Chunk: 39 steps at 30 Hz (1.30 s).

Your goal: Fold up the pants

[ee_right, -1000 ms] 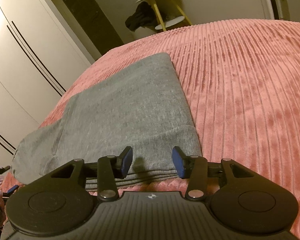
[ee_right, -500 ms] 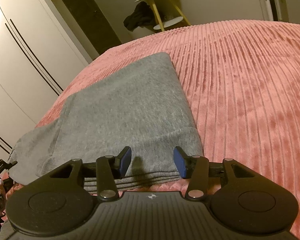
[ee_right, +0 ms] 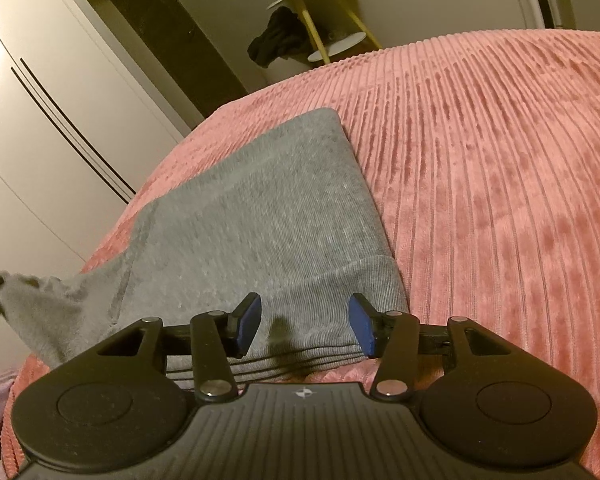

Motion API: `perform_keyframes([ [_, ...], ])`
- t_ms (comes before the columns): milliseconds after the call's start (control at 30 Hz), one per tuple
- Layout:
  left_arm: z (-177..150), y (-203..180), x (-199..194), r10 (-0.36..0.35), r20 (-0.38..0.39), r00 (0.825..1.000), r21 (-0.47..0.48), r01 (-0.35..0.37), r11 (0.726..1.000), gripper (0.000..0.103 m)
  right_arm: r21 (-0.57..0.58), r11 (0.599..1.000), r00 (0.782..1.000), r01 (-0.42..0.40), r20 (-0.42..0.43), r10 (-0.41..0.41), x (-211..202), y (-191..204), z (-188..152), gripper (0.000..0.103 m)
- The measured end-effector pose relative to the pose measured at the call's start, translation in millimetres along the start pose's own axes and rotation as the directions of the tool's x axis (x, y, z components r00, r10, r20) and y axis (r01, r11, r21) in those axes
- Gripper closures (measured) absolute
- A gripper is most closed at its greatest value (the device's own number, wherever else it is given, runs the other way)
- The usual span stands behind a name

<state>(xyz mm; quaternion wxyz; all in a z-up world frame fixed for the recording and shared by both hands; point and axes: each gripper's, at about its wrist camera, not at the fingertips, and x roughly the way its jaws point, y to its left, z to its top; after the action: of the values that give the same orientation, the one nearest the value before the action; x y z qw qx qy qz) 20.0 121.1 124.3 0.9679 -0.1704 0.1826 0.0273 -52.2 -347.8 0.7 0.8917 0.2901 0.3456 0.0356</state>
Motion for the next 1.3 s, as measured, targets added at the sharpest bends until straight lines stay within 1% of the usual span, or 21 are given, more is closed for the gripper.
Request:
perform_keyframes([
  [33,0,-20,-5,-0.044,0.008,0.999,0.037,0.044,0.998,0.097,0.004,1.000,1.000,-0.003,0.001,0.003,0,0,0,0.054],
  [100,-5,-59,-16,-0.164,0.017,0.986,0.112,0.161,0.980,0.100,0.013,1.000,1.000,-0.009,0.003,0.009,-2,-1,0,0.054],
  [200,-23,-124,-26,-0.270,0.002,0.963,0.275,0.259,0.926,0.099,0.017,1.000,1.000,-0.014,0.006,0.014,-4,-1,0,0.054],
  [267,-41,-151,-16,-0.267,-0.073,0.961,0.297,0.276,0.914,0.091,0.019,1.000,1.000,-0.015,0.007,0.015,-6,-1,0,0.054],
  [300,-51,-156,-9,-0.264,-0.123,0.957,0.268,0.288,0.919,0.081,0.023,1.000,1.000,-0.016,0.007,0.016,-7,-2,0,0.054],
  [333,-59,-156,-3,-0.261,-0.165,0.951,0.225,0.294,0.929,0.061,0.027,0.999,1.000,-0.018,0.007,0.018,-9,-3,0,0.054],
  [400,-75,-142,3,-0.233,-0.196,0.952,0.138,0.262,0.955,0.031,0.034,0.999,1.000,-0.026,0.011,0.026,-13,-3,-1,0.052],
  [433,-82,-132,2,-0.206,-0.196,0.959,0.107,0.230,0.967,0.022,0.039,0.999,0.999,-0.033,0.015,0.033,-15,-4,-1,0.050],
  [600,-91,-65,8,-0.054,-0.251,0.966,0.024,0.062,0.998,0.022,0.067,0.996,0.998,-0.065,0.018,0.064,-15,-6,1,0.045],
  [700,-85,-24,3,-0.004,-0.256,0.967,-0.084,-0.018,0.996,0.022,0.055,0.996,0.998,-0.066,0.008,0.066,-11,-3,1,0.045],
  [767,-81,-9,2,0.033,-0.256,0.966,-0.093,-0.058,0.994,0.022,0.046,0.997,0.998,-0.064,0.004,0.064,-10,-2,1,0.044],
  [833,-79,-6,1,0.037,-0.259,0.965,-0.028,-0.046,0.999,0.022,0.044,0.997,0.998,-0.063,0.003,0.063,-9,-1,2,0.044],
  [900,-81,-14,-1,0.062,-0.260,0.964,0.117,-0.033,0.993,0.021,0.049,0.997,0.998,-0.062,0.003,0.062,-9,-1,2,0.044],
  [933,-83,-18,3,0.064,-0.286,0.956,0.185,-0.011,0.983,0.021,0.052,0.997,0.998,-0.061,0.004,0.061,-10,-2,2,0.044],
  [967,-87,-20,3,0.047,-0.320,0.946,0.187,0.014,0.982,0.021,0.054,0.997,0.998,-0.060,0.004,0.060,-10,-2,2,0.044],
  [1000,-89,-15,5,0.013,-0.354,0.935,0.137,0.038,0.990,0.022,0.053,0.997,0.998,-0.059,0.005,0.058,-10,-2,1,0.044],
  [1067,-88,3,15,-0.088,-0.389,0.917,-0.045,0.077,0.996,0.023,0.046,0.997,0.998,-0.055,0.005,0.055,-10,-1,1,0.044],
  [1133,-85,17,30,-0.157,-0.402,0.902,-0.182,0.089,0.979,0.025,0.037,0.998,0.999,-0.050,0.002,0.050,-10,0,1,0.044],
  [1200,-80,23,44,-0.175,-0.416,0.892,-0.258,0.068,0.964,0.028,0.025,0.999,0.999,-0.046,0.000,0.046,-9,1,0,0.044],
  [1233,-76,25,47,-0.201,-0.409,0.890,-0.294,0.080,0.952,0.029,0.022,0.999,0.999,-0.044,-0.001,0.044,-9,1,0,0.044],
  [1300,-69,27,50,-0.235,-0.352,0.906,-0.332,0.114,0.936,0.029,0.028,0.999,0.999,-0.046,-0.001,0.046,-10,0,0,0.044],
])
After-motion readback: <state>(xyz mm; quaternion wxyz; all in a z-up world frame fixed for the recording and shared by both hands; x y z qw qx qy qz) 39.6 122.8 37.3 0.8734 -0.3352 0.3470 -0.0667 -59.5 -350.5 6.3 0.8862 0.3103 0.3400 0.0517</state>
